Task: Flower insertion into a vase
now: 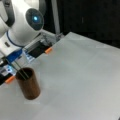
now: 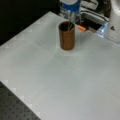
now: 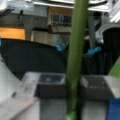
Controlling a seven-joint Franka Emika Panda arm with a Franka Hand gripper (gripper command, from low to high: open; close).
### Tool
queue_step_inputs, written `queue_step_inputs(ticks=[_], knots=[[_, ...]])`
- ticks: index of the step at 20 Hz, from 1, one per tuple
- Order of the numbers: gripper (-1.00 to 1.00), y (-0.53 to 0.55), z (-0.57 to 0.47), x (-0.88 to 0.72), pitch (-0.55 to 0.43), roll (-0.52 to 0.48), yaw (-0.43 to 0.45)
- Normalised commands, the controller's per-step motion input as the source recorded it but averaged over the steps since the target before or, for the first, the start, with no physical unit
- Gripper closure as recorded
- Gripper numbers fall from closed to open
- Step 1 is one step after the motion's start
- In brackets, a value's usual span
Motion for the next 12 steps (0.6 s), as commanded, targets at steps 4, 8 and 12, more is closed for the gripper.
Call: queue_step_inputs(ticks=[4, 8, 12], knots=[[1.0, -0.01, 0.03, 0.27, 0.266, -0.152, -0.076], [1.0, -0.01, 0.02, 0.22, 0.236, -0.148, -0.073], [1.0, -0.02, 0.03, 0.2, 0.22, -0.142, -0.076]])
